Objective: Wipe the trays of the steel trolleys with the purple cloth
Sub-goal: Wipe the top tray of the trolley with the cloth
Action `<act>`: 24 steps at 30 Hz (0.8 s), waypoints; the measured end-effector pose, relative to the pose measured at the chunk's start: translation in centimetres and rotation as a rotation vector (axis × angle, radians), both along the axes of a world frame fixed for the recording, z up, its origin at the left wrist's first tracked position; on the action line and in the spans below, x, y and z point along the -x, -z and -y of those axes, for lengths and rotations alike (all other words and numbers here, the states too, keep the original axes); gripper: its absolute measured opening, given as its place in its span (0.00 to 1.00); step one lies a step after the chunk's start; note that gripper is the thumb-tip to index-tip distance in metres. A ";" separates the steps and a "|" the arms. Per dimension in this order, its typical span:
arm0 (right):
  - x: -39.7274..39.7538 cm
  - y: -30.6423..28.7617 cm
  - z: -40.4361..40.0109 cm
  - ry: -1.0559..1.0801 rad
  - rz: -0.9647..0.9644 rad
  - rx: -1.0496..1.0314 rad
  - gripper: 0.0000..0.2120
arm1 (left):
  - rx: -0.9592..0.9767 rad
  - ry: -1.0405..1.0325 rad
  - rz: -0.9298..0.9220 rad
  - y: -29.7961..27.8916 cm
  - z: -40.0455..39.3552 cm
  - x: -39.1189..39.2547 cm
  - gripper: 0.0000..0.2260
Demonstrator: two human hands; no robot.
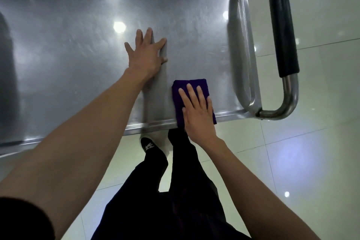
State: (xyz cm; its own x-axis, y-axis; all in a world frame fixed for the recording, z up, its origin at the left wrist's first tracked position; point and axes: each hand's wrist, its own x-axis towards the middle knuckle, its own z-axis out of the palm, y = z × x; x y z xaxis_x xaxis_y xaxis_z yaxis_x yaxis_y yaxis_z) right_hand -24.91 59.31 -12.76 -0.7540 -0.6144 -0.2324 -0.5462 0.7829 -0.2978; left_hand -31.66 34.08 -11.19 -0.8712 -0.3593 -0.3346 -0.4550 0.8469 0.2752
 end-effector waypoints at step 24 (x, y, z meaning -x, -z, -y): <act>12.2 -0.2 12.0 0.055 0.019 0.031 0.27 | 0.141 0.020 -0.056 0.6 3.2 -3.0 0.23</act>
State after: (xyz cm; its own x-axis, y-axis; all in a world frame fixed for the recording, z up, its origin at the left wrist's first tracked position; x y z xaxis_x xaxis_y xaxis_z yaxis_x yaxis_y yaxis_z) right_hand -37.09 47.28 -12.52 -0.7828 -0.5790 -0.2282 -0.4965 0.8021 -0.3320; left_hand -28.68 30.90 -11.80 -0.8943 -0.3819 -0.2330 -0.4252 0.8876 0.1771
